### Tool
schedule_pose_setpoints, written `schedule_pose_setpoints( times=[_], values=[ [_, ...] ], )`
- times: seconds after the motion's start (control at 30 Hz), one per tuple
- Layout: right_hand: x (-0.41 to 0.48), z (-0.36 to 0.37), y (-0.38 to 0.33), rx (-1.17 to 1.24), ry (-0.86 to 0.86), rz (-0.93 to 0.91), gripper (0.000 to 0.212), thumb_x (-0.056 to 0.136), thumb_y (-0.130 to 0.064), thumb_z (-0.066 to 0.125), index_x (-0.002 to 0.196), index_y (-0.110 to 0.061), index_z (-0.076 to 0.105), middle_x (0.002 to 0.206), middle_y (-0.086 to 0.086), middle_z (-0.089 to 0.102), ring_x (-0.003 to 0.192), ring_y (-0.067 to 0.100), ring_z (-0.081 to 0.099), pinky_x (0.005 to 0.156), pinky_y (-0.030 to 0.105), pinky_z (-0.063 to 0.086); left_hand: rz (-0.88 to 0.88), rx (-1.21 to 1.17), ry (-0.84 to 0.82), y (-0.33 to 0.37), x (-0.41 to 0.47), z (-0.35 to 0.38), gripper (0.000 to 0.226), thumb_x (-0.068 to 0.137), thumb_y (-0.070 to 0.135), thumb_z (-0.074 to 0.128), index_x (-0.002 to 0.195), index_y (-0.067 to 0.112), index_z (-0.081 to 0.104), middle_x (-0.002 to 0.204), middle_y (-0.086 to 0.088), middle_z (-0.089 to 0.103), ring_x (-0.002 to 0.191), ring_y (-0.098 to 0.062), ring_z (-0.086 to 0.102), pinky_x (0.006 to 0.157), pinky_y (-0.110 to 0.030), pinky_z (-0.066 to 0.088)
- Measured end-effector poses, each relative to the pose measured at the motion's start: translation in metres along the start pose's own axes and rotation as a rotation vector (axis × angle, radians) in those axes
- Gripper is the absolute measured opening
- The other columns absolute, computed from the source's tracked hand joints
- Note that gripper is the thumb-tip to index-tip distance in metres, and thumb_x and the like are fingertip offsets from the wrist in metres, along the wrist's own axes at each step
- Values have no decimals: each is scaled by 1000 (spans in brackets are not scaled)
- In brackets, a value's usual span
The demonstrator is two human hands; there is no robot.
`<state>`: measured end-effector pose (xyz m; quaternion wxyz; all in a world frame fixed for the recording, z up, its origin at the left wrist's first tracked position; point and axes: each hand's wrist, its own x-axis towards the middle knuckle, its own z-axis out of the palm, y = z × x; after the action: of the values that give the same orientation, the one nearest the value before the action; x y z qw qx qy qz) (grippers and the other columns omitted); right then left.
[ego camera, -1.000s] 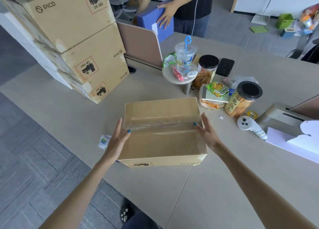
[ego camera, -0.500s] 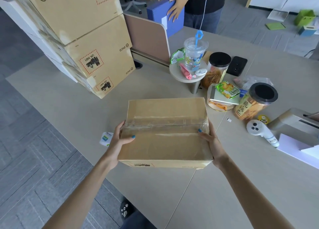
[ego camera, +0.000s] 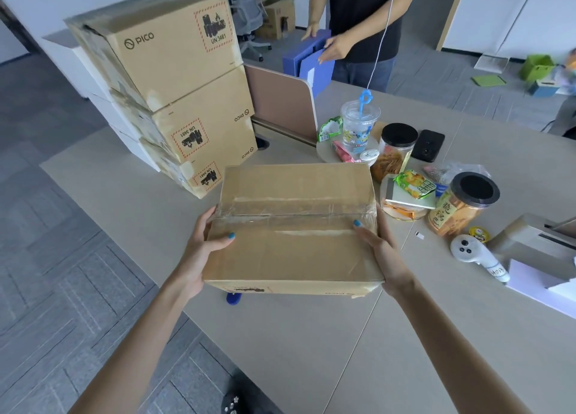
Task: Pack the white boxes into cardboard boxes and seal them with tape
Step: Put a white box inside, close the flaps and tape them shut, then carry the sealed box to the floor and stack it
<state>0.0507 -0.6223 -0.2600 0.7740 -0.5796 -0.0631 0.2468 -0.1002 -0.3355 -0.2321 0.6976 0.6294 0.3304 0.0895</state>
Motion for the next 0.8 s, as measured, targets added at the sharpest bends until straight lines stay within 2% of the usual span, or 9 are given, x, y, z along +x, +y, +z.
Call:
schedule_pose_setpoints(
  times=[0.07, 0.17, 0.23, 0.33, 0.47, 0.6, 0.67, 0.8],
  values=[
    [1, 16, -8, -6, -33, -37, 56, 94, -9, 58, 139, -39, 45, 128, 2, 63, 111, 26, 63, 88, 47, 55, 27, -13, 15, 11, -6, -14, 76, 75, 17, 79, 136, 47, 45, 127, 12, 62, 115, -19, 61, 84, -44, 53],
    [3, 45, -15, -23, -56, -66, 55, 95, -6, 55, 141, -34, 44, 127, 2, 63, 107, 20, 63, 79, 37, 58, 69, -20, 61, 23, -15, -39, 71, 82, 13, 74, 137, 46, 43, 127, 11, 60, 115, -19, 60, 83, -44, 52],
    [6, 68, -16, -41, -91, -81, 53, 95, -7, 57, 139, -34, 46, 126, -1, 63, 108, 18, 64, 78, 34, 56, 102, -38, 94, 30, -22, -61, 71, 83, 10, 73, 138, 45, 44, 129, 11, 60, 116, -18, 60, 91, -46, 52],
    [8, 108, -11, -64, -155, -81, 51, 94, -10, 59, 137, -35, 47, 129, 0, 62, 113, 21, 62, 85, 38, 55, 136, -53, 137, 38, -34, -100, 75, 76, 14, 78, 135, 48, 47, 130, 13, 60, 119, -17, 59, 99, -48, 48],
    [12, 175, 1, -79, -238, -73, 48, 94, -9, 59, 135, -32, 48, 130, 4, 59, 116, 28, 60, 85, 40, 56, 156, -89, 221, 42, -53, -163, 71, 83, 10, 72, 138, 46, 45, 130, 13, 58, 118, -17, 58, 95, -45, 48],
    [16, 252, 17, -77, -330, -47, 52, 94, -9, 60, 136, -36, 47, 131, 4, 59, 119, 30, 59, 91, 46, 55, 177, -142, 290, 46, -70, -235, 69, 86, 7, 69, 141, 41, 44, 131, 11, 58, 114, -15, 61, 83, -35, 50],
    [16, 298, 27, -64, -362, -36, 55, 94, -7, 60, 138, -37, 46, 131, 3, 60, 119, 31, 59, 94, 49, 53, 192, -157, 321, 48, -76, -279, 69, 85, 6, 69, 139, 41, 45, 131, 9, 60, 115, -18, 62, 83, -36, 50],
    [17, 394, 51, -86, -425, -75, 59, 92, -3, 61, 140, -33, 46, 130, -2, 62, 119, 27, 59, 94, 43, 54, 223, -174, 369, 51, -87, -368, 67, 85, 4, 68, 137, 41, 48, 131, 7, 61, 114, -21, 63, 84, -37, 51]
  ],
)
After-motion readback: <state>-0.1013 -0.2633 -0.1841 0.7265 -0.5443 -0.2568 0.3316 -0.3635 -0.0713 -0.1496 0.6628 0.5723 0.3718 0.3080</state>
